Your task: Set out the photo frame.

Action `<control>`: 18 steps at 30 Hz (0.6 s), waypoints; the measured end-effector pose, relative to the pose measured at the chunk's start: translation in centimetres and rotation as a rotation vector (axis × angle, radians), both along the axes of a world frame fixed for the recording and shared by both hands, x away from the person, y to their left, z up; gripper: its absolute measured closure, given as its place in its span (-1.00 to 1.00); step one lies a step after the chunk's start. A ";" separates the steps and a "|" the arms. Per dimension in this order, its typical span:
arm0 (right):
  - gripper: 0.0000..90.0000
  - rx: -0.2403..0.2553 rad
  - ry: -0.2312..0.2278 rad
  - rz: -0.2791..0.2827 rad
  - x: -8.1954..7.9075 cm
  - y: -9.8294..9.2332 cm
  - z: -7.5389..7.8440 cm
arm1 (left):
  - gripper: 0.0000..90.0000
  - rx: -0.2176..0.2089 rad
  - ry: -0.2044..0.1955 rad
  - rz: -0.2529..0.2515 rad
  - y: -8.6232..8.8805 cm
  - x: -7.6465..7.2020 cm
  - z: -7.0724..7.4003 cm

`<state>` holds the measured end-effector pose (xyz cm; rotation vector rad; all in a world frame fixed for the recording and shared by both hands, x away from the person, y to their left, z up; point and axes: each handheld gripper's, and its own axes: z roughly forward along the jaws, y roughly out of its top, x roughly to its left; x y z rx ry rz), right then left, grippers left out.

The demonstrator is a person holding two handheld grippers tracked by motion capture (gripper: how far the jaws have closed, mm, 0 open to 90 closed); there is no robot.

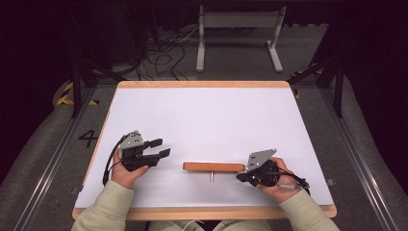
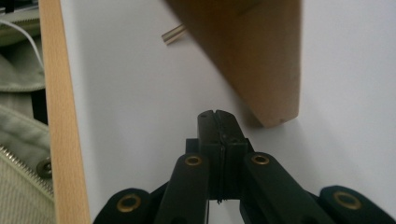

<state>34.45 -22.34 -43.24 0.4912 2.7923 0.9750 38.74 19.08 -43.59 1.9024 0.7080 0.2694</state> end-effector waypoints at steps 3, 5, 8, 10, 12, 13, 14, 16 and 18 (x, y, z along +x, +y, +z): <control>1.00 0.021 -0.009 -0.028 0.3 0.0 0.0 | 0.01 -0.001 0.001 0.000 0.0 -0.1 0.0; 1.00 0.028 -0.006 -0.042 0.5 0.0 0.0 | 0.01 0.001 0.001 0.001 0.0 -0.1 0.0; 1.00 0.030 -0.012 -0.061 0.7 0.0 0.0 | 0.01 0.001 0.002 0.004 0.0 -0.1 0.0; 1.00 0.041 -0.018 -0.087 1.2 -0.1 0.0 | 0.01 0.006 0.004 0.004 0.0 -0.2 0.0; 1.00 0.053 -0.014 -0.108 1.7 -0.1 0.1 | 0.00 0.013 0.002 0.003 0.1 -0.2 0.0; 1.00 0.057 -0.015 -0.115 1.9 -0.1 0.1 | 0.00 0.014 0.002 0.004 0.1 -0.3 0.0; 1.00 0.060 -0.014 -0.124 2.1 -0.1 0.1 | 0.00 0.012 0.003 0.008 0.1 -0.3 0.0; 1.00 0.063 -0.014 -0.133 2.3 -0.1 0.2 | 0.00 0.016 0.000 0.007 0.1 -0.3 0.0; 1.00 0.069 -0.018 -0.155 2.9 0.2 0.4 | 0.00 0.017 0.002 0.007 0.2 -0.4 0.0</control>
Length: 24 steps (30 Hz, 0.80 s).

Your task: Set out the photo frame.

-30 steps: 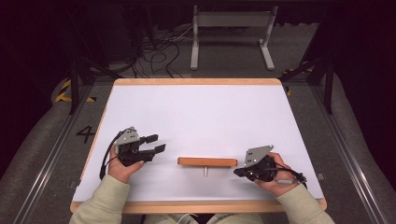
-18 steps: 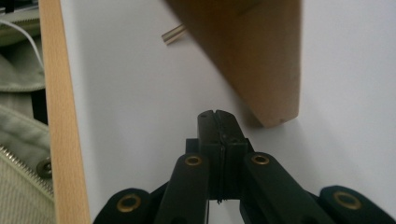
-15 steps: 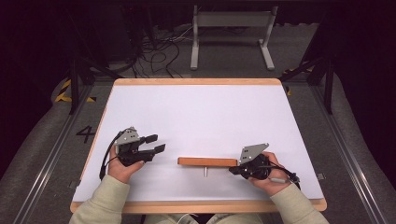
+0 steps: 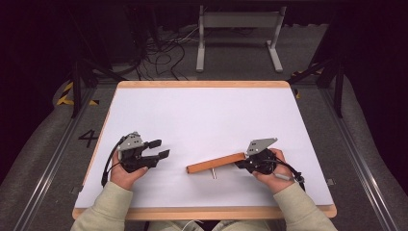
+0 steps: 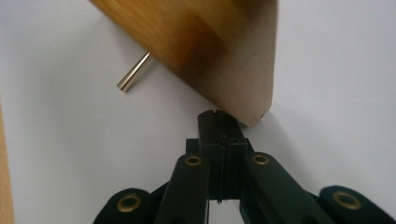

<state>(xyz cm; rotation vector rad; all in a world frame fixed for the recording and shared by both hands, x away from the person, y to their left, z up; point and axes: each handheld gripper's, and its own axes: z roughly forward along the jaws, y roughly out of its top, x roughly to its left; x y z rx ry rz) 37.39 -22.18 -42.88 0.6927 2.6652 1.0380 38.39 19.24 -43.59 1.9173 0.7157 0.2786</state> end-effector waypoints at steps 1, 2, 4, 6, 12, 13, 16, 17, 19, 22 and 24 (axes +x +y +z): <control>1.00 0.000 0.001 -0.007 0.2 0.1 0.1 | 0.00 0.000 0.003 0.002 0.0 0.0 0.0; 1.00 0.000 0.001 -0.007 0.2 0.1 0.1 | 0.00 0.000 0.003 0.004 0.0 -0.1 0.0; 1.00 0.004 0.006 -0.026 0.8 0.3 0.2 | 0.00 0.004 0.001 0.005 0.0 -0.1 -0.1; 1.00 0.007 0.008 -0.035 1.3 0.4 0.2 | -0.01 0.005 0.001 0.006 0.0 -0.1 -0.1; 1.00 0.025 0.012 -0.056 2.5 0.8 0.4 | -0.01 0.008 0.002 0.005 0.0 -0.1 -0.1; 1.00 0.029 0.015 -0.058 2.7 0.8 0.4 | -0.01 0.007 0.003 0.005 0.0 -0.1 -0.1; 1.00 0.046 0.026 -0.064 3.4 1.0 0.3 | -0.01 0.010 0.004 0.005 0.0 -0.1 -0.1; 1.00 0.048 0.028 -0.068 3.6 1.1 0.3 | -0.01 0.010 0.006 0.004 0.0 -0.1 -0.1; 1.00 0.051 0.030 -0.073 4.0 1.3 0.3 | -0.01 0.005 0.020 0.004 -0.1 -0.2 -0.1; 1.00 0.058 0.037 -0.083 4.6 1.6 0.3 | -0.01 0.012 0.005 0.004 0.0 -0.1 -0.1; 1.00 0.067 0.042 -0.089 5.0 1.8 0.2 | -0.01 0.012 0.005 0.004 0.0 -0.1 -0.1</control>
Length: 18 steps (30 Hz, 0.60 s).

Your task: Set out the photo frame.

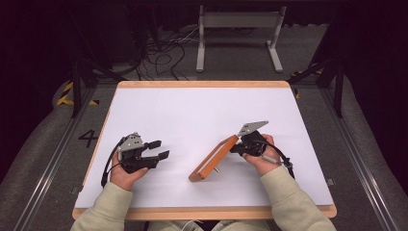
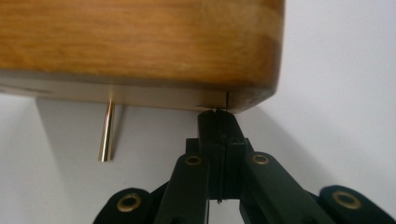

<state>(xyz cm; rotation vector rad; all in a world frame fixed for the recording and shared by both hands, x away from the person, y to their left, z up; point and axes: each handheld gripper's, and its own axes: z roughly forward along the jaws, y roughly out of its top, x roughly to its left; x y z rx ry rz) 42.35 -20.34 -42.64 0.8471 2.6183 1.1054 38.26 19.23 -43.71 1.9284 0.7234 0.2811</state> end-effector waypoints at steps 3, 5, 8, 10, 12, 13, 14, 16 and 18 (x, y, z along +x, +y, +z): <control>1.00 0.006 0.008 -0.001 0.4 0.2 0.0 | -0.01 -0.001 0.003 0.002 0.0 0.0 0.0; 1.00 0.002 0.007 -0.002 0.9 0.7 0.0 | -0.01 0.002 0.000 0.002 0.0 0.0 0.0; 1.00 0.003 0.008 -0.003 1.1 1.0 0.0 | -0.01 0.001 -0.002 0.002 0.0 0.0 0.0; 1.00 0.009 0.009 0.000 1.5 1.4 0.0 | -0.01 0.002 -0.001 0.000 0.0 0.1 -0.1; 1.00 0.026 0.011 0.000 1.8 1.7 0.0 | -0.01 0.003 0.002 0.000 0.0 0.0 -0.1; 1.00 0.032 0.015 0.000 1.9 1.8 -0.1 | -0.01 0.003 0.003 0.000 0.0 0.0 -0.1; 1.00 0.035 0.019 0.000 2.1 1.9 -0.1 | -0.01 0.003 0.003 0.000 0.0 0.0 -0.1; 1.00 0.034 0.021 -0.001 2.3 2.0 -0.2 | -0.01 0.002 0.002 0.000 0.0 0.0 -0.1; 1.00 0.032 0.022 0.000 2.5 2.3 -0.2 | -0.01 0.003 0.000 -0.001 0.0 0.1 -0.1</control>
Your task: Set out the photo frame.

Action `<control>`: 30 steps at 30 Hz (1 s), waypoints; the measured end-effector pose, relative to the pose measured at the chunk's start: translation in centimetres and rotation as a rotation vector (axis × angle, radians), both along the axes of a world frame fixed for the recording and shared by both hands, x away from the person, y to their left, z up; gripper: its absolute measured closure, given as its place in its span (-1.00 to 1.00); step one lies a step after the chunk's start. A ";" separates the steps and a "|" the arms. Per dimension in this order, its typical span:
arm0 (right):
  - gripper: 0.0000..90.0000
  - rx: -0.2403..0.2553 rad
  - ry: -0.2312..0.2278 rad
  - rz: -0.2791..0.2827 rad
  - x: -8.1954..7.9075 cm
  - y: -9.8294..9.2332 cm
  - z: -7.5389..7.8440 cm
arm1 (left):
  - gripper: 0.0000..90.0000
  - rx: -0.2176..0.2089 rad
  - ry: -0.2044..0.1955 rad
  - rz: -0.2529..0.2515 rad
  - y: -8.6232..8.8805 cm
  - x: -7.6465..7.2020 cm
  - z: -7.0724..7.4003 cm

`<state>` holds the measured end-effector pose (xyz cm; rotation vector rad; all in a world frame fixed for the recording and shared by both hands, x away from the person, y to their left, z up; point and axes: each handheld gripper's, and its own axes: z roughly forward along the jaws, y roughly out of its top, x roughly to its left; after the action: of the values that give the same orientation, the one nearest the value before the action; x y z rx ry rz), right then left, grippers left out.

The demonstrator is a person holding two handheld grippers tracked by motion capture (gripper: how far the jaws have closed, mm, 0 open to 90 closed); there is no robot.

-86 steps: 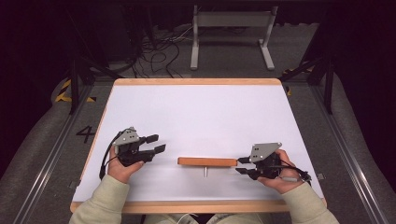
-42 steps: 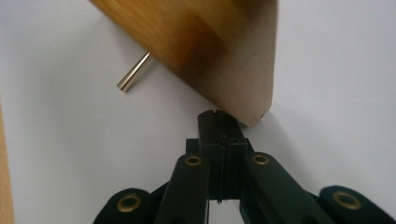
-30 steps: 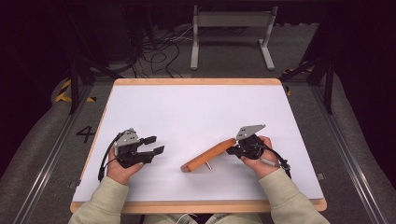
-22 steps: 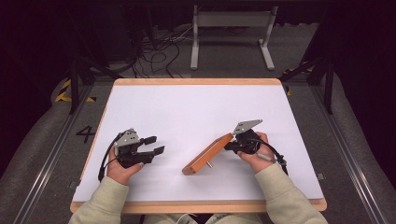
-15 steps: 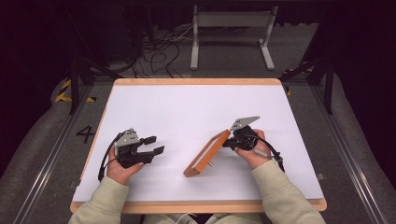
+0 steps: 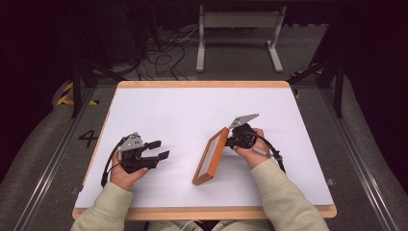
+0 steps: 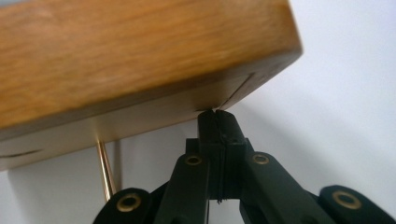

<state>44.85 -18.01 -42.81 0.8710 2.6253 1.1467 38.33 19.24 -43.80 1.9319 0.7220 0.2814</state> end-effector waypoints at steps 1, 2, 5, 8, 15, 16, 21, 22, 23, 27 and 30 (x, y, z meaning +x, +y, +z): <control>1.00 -0.004 -0.002 0.002 0.1 0.2 0.0 | -0.01 -0.001 0.000 0.000 0.0 0.0 0.0; 1.00 -0.006 -0.004 0.007 0.3 0.5 0.0 | -0.01 0.000 0.000 0.000 0.0 0.0 0.0; 1.00 -0.007 -0.004 0.007 0.4 0.7 0.0 | -0.01 -0.002 0.002 0.002 0.0 0.0 0.0; 1.00 -0.003 -0.008 0.013 0.6 1.1 0.0 | -0.01 -0.002 0.003 0.003 0.0 0.0 0.0; 1.00 0.031 -0.009 0.043 1.1 2.0 -0.1 | -0.01 -0.005 0.004 0.004 0.0 0.0 -0.1; 1.00 0.038 -0.007 0.055 1.1 2.1 0.0 | -0.01 -0.004 0.003 0.002 0.1 0.1 0.0; 1.00 0.053 -0.020 0.073 1.0 2.1 0.4 | -0.01 -0.005 0.003 0.001 0.2 0.1 0.0; 1.00 0.049 -0.018 0.066 0.9 2.0 0.5 | -0.01 -0.007 0.003 0.002 0.2 0.1 0.0; 1.00 0.019 -0.025 0.054 0.8 1.8 0.6 | -0.01 -0.006 0.005 0.004 0.2 0.1 0.0; 1.00 -0.049 -0.024 0.010 0.2 1.2 1.6 | -0.01 -0.008 0.006 0.014 0.3 0.1 0.0; 0.89 -0.065 -0.016 -0.017 -0.2 0.6 2.5 | -0.02 -0.005 0.007 0.018 0.5 0.3 0.0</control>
<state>44.65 -17.43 -40.27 0.8667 2.6216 1.0539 38.63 19.70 -43.76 1.9230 0.7437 0.2838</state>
